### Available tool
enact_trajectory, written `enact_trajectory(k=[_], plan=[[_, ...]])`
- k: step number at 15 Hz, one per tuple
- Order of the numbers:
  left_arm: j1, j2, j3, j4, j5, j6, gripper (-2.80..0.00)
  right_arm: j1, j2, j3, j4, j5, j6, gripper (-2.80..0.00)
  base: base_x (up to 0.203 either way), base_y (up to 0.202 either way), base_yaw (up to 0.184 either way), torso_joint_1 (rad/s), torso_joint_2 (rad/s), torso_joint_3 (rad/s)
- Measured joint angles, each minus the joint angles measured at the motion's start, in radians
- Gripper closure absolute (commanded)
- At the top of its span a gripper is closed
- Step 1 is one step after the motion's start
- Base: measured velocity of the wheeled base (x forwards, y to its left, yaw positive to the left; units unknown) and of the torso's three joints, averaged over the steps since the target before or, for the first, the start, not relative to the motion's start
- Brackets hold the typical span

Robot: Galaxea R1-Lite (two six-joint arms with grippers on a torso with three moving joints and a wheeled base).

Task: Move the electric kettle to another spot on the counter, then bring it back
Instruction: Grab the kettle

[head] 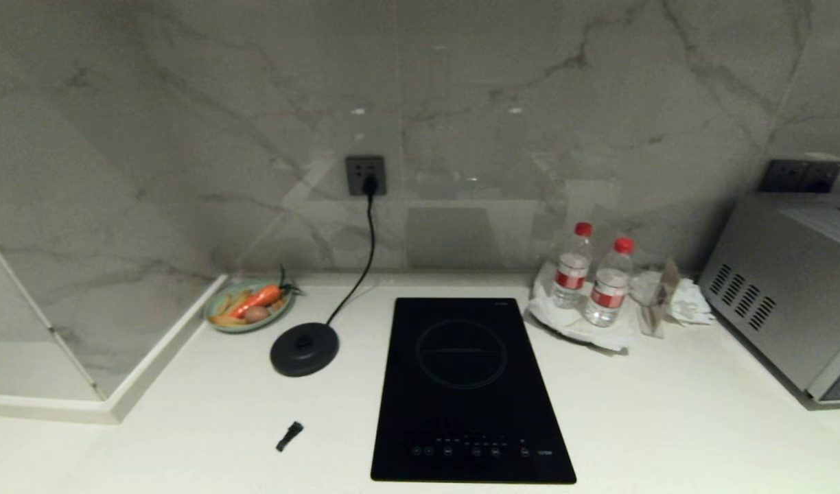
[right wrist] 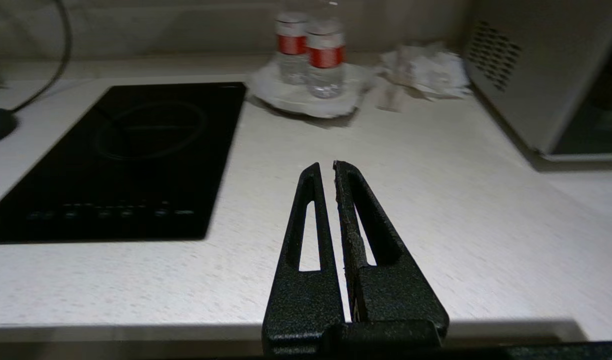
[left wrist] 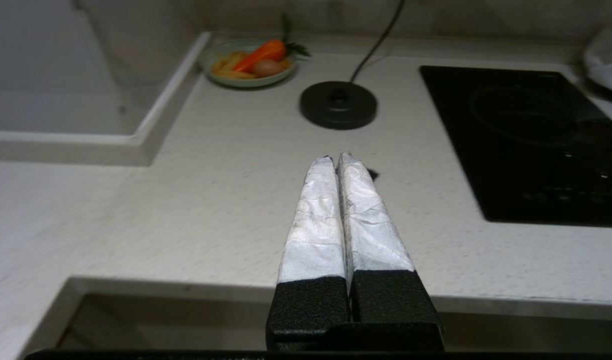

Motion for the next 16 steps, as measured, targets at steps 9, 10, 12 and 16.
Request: enact_trajectory(k=[9,10,12,16], plan=[[0.000,0.000,0.000,0.000,0.000,0.000,0.00,0.000,0.000,0.000,0.000,-0.001,0.000,0.00,-0.003,-0.009,0.176,0.001,0.01,0.003],[0.000,0.000,0.000,0.001,0.000,0.000,0.00,0.000,0.000,0.000,0.000,0.000,0.000,0.00,0.000,-0.011,0.175,0.002,0.00,0.012],[0.000,0.000,0.000,0.000,-0.001,0.000,0.00,0.000,0.000,0.000,0.000,0.000,0.000,0.00,-0.002,-0.005,0.176,0.003,0.00,0.002],[0.000,0.000,0.000,0.000,0.000,0.000,0.00,0.000,0.000,0.000,0.000,0.000,0.000,0.00,-0.002,-0.008,0.175,0.001,0.00,0.005]])
